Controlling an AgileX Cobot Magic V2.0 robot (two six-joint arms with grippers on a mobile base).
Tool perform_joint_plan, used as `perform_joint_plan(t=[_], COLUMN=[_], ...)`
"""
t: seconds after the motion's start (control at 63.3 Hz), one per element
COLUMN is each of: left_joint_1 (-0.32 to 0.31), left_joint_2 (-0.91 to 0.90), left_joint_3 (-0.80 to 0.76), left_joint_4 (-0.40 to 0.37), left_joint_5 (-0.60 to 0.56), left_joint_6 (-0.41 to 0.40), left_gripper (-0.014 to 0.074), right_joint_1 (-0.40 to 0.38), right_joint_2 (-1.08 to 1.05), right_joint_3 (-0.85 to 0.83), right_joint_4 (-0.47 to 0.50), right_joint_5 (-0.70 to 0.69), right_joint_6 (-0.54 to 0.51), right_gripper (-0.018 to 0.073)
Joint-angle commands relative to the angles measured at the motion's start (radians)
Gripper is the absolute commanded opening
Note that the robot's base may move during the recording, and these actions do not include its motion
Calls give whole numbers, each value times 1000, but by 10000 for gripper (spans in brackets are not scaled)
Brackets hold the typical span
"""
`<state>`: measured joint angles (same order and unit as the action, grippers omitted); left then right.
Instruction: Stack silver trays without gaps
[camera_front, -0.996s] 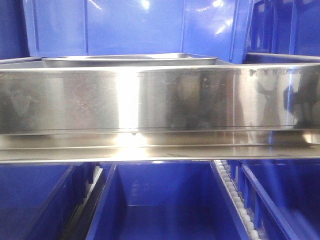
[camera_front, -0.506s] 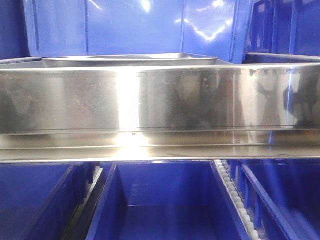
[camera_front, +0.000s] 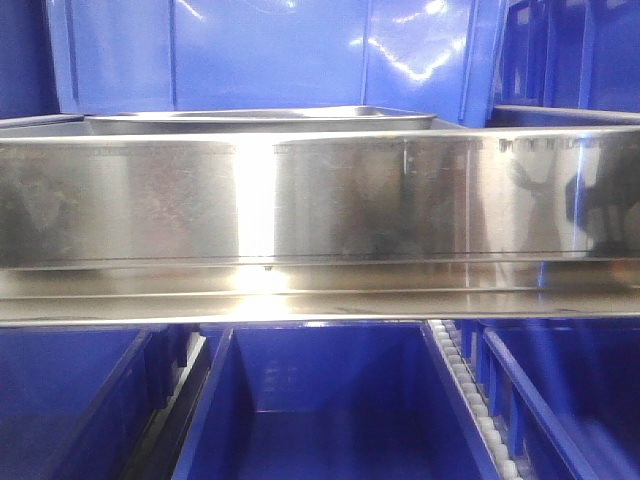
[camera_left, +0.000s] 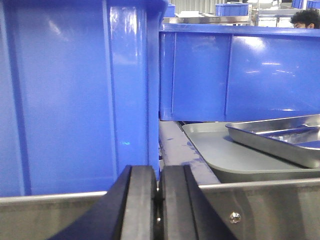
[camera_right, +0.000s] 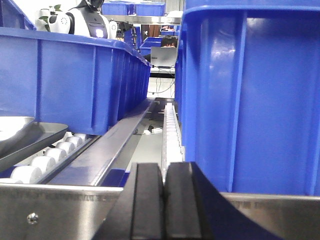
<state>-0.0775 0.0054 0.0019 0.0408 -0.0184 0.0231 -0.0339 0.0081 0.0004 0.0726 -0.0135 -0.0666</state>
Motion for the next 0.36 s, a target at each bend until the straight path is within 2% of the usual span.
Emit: perform_joint_plan(t=[0.0, 0.348], left_joint_1=[-4, -4], left_joint_2=[-5, -5], left_joint_3=[-2, -2], left_joint_4=[3, 3], left_joint_5=[-9, -9], left_joint_6=[-8, -8], left_gripper=[4, 4], right_joint_1=[0, 0], right_joint_2=[-8, -8], right_joint_3=[0, 0], right_joint_4=[-9, -9], right_joint_5=[-10, -10], right_joint_6=[-8, -8], right_gripper=[-84, -84])
